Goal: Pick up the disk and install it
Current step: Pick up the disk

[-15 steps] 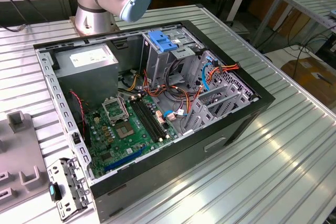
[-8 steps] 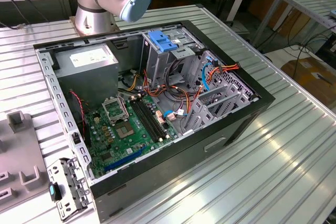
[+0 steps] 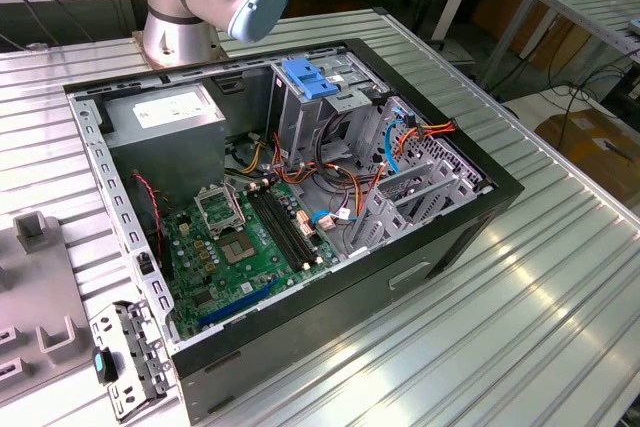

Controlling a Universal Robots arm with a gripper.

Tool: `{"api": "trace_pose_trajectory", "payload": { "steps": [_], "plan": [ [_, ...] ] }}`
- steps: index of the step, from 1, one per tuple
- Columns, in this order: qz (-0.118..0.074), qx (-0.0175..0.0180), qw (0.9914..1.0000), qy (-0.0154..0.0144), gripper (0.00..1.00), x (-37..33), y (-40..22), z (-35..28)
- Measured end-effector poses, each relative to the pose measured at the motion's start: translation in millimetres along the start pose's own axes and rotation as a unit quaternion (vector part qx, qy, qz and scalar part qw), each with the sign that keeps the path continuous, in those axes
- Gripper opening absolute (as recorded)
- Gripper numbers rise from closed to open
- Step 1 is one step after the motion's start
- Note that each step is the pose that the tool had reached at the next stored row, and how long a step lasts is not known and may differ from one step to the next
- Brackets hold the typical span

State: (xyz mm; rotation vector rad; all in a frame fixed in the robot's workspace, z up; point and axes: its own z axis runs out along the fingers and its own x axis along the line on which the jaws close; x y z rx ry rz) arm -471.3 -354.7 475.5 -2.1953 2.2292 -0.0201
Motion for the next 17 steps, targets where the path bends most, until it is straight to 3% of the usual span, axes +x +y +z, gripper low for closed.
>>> {"api": "trace_pose_trajectory", "payload": {
  "steps": [17],
  "plan": [
    [0.000, 0.0000, 1.00000, 0.0000, 0.37, 0.0, -0.4, -18.9]
  ]
}}
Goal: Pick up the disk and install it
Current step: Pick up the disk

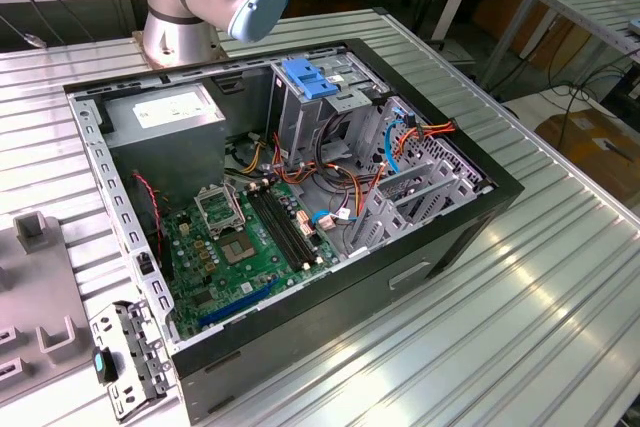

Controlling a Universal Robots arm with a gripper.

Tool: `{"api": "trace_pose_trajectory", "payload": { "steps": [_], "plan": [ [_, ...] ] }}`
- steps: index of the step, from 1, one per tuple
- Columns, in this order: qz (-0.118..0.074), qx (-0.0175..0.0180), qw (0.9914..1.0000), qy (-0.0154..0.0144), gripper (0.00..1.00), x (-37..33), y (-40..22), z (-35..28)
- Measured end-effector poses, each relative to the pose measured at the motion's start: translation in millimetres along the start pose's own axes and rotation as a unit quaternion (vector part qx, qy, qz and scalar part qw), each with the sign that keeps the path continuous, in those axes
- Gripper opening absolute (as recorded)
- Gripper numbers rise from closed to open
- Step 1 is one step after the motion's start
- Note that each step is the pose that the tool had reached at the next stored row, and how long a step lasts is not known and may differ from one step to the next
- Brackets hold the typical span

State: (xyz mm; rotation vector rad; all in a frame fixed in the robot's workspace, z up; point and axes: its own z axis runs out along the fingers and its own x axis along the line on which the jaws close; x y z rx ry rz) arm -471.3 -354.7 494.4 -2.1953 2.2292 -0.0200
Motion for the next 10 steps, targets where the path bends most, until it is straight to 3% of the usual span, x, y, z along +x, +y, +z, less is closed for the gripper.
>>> {"api": "trace_pose_trajectory", "payload": {
  "steps": [4, 10],
  "plan": [
    [0.000, -0.0006, 1.00000, 0.0000, 0.37, 0.0, -4.2, 0.0],
    [0.000, -0.0026, 1.00000, 0.0000, 0.37, -0.3, -17.8, 0.3]
  ]
}}
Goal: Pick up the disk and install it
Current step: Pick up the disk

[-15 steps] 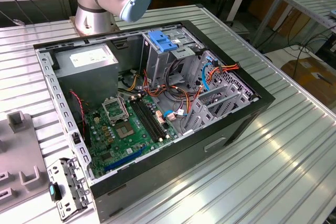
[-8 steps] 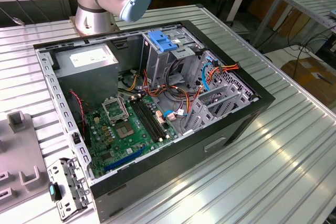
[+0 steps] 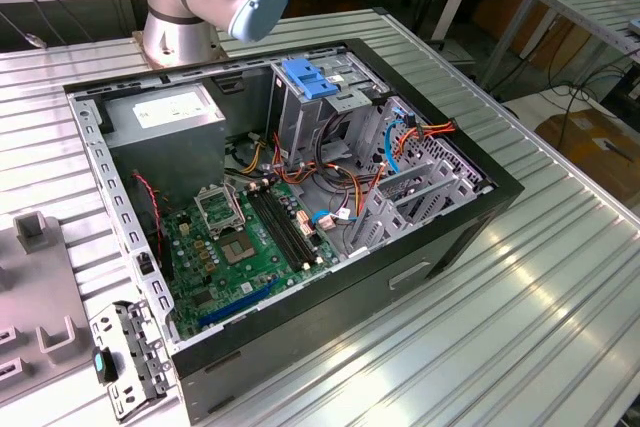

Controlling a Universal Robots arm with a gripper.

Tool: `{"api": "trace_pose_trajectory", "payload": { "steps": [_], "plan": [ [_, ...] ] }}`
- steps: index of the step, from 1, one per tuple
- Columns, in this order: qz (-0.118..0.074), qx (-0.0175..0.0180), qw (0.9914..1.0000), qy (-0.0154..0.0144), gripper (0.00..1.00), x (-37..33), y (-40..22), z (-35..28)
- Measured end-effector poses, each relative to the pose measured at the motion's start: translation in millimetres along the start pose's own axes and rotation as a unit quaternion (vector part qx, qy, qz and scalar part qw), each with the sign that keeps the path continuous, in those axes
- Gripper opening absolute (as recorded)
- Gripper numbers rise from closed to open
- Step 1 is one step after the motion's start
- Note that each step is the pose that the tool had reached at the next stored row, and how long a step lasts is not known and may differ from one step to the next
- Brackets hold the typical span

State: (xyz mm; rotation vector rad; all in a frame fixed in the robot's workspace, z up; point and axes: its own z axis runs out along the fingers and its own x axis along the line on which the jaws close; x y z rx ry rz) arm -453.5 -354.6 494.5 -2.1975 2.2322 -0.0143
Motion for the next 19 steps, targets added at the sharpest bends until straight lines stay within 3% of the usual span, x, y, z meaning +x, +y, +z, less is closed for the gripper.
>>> {"api": "trace_pose_trajectory", "payload": {
  "steps": [6, 14, 19],
  "plan": [
    [0.000, -0.0032, 0.99999, 0.0000, 0.37, -0.2, -12.3, 0.2],
    [0.000, -0.0034, 0.99999, 0.0001, 0.37, -0.2, -13.4, 0.1],
    [0.000, -0.0033, 0.99999, 0.0000, 0.37, -0.3, -19.9, 0.2]
  ]
}}
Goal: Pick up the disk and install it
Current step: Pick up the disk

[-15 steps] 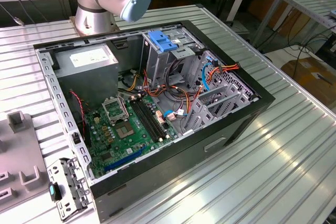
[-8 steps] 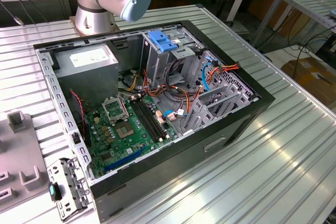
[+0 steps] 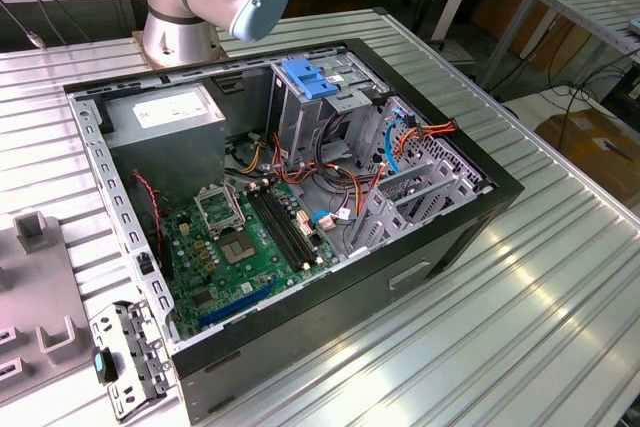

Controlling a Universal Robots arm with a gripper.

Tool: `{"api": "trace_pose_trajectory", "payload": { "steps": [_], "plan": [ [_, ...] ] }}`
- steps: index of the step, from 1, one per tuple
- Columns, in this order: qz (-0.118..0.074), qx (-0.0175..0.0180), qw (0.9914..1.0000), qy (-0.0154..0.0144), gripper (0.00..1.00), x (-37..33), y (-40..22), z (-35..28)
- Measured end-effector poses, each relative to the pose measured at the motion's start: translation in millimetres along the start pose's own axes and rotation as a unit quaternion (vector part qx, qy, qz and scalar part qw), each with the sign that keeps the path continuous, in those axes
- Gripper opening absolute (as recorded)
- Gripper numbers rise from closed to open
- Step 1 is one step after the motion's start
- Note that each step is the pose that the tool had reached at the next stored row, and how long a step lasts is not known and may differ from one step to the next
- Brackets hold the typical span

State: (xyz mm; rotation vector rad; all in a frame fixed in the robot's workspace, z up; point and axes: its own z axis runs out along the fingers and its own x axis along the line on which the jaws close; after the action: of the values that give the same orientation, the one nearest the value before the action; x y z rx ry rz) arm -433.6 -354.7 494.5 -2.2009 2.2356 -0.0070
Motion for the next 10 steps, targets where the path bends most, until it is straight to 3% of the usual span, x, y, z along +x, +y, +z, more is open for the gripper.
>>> {"api": "trace_pose_trajectory", "payload": {
  "steps": [1, 2, 5, 10],
  "plan": [
    [0.000, 0.0000, 1.00000, 0.0000, 0.37, 0.0, -0.6, 0.0],
    [0.000, -0.0001, 1.00000, 0.0001, 0.37, 0.0, -1.5, -4.8],
    [0.000, -0.0002, 1.00000, 0.0000, 0.37, -0.2, -14.9, -5.5],
    [0.000, -0.0002, 1.00000, 0.0000, 0.37, -0.3, -19.6, -5.4]
  ]
}}
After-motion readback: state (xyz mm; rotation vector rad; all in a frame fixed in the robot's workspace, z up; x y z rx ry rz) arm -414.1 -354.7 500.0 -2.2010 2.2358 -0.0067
